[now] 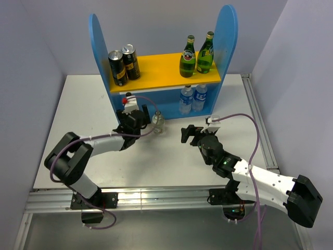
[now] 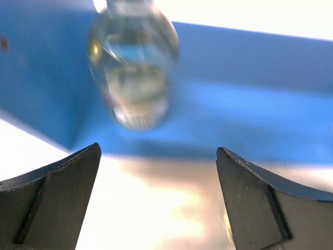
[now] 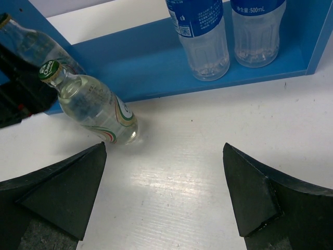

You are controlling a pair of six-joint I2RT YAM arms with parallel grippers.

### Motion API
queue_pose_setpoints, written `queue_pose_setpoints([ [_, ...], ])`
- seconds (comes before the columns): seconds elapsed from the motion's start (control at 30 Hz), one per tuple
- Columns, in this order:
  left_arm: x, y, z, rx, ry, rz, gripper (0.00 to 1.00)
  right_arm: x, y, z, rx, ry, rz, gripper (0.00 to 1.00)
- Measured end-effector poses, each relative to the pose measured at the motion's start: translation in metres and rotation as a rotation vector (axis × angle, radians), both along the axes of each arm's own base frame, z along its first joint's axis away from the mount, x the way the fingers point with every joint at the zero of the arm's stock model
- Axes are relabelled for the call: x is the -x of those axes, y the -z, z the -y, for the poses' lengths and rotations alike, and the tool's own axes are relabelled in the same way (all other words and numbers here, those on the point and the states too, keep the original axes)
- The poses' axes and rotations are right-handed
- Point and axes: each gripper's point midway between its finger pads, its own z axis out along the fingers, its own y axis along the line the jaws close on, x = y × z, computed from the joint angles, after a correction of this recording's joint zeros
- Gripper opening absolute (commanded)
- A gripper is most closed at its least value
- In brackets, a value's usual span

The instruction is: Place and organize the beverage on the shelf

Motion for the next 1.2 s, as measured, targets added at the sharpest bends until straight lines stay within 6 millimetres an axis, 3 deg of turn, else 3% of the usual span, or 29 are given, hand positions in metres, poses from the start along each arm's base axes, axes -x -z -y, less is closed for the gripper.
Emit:
queue_pose_setpoints([
  [0.33,0.094,-0.021,0.039,0.055,0.109,0.036,0.99,0.0,-0.001,0.0,-0.002,0.001,0.002,1.0],
  [0.5,0.113,0.0,0.062,0.035,0.224,0.016,0.99,0.0,-0.001,0.0,-0.003,0.001,0.003,1.0],
  [0.73,0.094,0.026,0.091,-0.047,0.277,-0.006,0.99,0.0,-0.002,0.0,-0.005,0.001,0.005,1.0],
  [0.97,0.04,0.023,0.12,-0.031,0.278,0.036,0.97,0.0,-0.003,0.001,-0.006,0.001,0.006,1.0],
  [1.03,0.025,0.027,0.121,-0.033,0.267,0.032,0.9,0.0,-0.003,0.001,-0.006,0.001,0.006,1.0],
  [1.1,0.013,0.032,0.121,-0.033,0.258,0.029,0.69,0.0,-0.003,0.001,-0.007,0.001,0.007,1.0],
  [1.13,0.008,0.034,0.12,-0.043,0.255,0.026,0.52,0.0,-0.003,0.001,-0.008,0.002,0.008,1.0],
  [1.2,0.003,0.034,0.118,-0.051,0.252,0.029,0.33,0.0,-0.004,0.001,-0.01,0.002,0.01,1.0],
])
